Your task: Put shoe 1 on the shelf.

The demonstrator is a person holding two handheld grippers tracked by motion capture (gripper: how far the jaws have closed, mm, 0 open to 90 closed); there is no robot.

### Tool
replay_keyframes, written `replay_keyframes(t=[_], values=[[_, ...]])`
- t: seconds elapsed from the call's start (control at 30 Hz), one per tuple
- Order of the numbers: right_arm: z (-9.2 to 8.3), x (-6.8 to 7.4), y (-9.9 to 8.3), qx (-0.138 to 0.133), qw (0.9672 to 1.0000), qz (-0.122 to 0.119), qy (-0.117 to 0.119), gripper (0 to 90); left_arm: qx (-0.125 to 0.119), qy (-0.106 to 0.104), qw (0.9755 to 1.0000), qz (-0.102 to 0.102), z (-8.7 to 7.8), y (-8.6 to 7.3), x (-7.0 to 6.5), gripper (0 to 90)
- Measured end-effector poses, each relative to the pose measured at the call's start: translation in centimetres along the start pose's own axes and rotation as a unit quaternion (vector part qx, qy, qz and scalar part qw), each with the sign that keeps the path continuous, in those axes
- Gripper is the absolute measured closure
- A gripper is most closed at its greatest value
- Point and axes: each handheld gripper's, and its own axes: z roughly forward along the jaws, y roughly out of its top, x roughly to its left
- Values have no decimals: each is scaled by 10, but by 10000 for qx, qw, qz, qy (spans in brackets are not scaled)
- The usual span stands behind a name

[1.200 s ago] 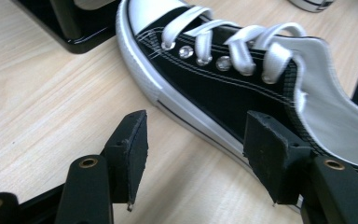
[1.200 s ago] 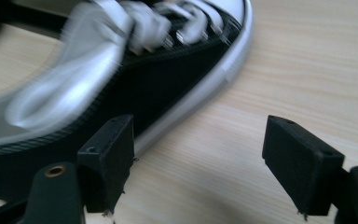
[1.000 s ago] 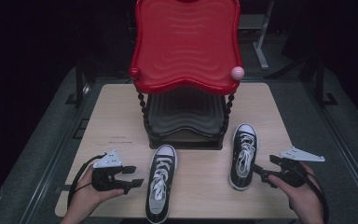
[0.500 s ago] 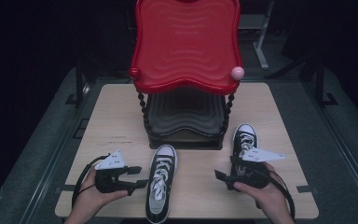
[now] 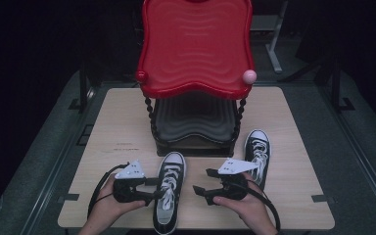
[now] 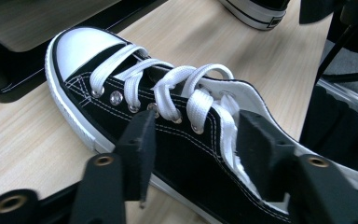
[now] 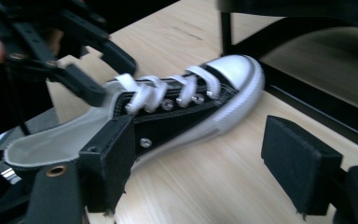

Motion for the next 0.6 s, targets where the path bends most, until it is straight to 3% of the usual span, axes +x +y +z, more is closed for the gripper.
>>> replay_keyframes(t=[0.3, 0.6], values=[[33, 16, 2, 101, 9994, -72, 324, 270, 62, -289, 9995, -94, 2, -8, 5, 791], [61, 28, 1, 175, 9983, -232, 500, 338, 7, -366, 9993, -115, 4, -10, 6, 831]])
